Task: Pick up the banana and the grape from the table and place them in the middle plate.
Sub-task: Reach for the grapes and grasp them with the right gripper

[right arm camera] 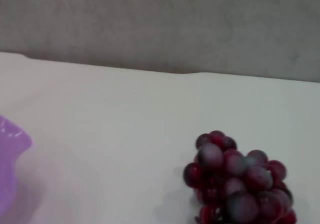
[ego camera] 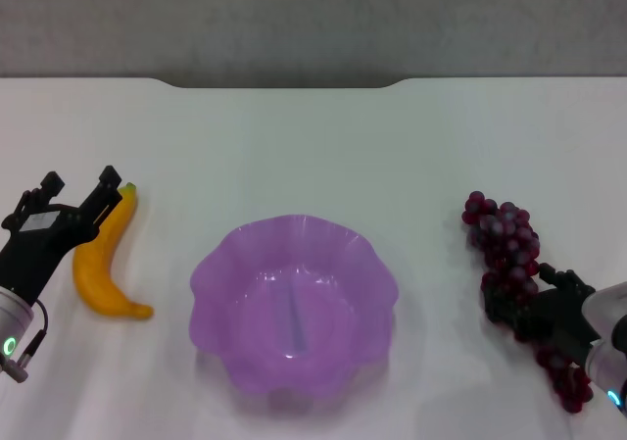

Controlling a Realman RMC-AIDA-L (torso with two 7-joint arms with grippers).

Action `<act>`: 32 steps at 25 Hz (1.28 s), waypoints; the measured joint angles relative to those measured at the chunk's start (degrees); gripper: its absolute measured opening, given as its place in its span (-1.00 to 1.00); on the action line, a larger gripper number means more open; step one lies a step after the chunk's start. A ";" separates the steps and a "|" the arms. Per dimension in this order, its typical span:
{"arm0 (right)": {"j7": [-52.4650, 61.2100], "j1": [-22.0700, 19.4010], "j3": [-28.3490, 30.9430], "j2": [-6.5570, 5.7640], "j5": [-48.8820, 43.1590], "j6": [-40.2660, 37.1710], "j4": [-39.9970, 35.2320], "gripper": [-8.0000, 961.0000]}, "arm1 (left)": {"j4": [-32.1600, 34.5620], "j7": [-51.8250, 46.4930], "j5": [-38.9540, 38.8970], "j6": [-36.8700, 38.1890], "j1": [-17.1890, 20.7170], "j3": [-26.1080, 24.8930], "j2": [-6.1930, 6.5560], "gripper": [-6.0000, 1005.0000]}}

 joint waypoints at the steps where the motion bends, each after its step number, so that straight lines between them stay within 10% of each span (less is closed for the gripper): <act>1: 0.00 0.07 -0.23 0.00 0.01 0.31 -0.09 0.80 | 0.00 0.00 0.00 0.02 0.00 0.00 0.00 0.78; 32: -0.09 -0.29 -0.43 0.00 -0.03 1.14 -0.19 0.39 | 0.00 0.07 0.00 0.27 0.18 0.00 0.00 0.78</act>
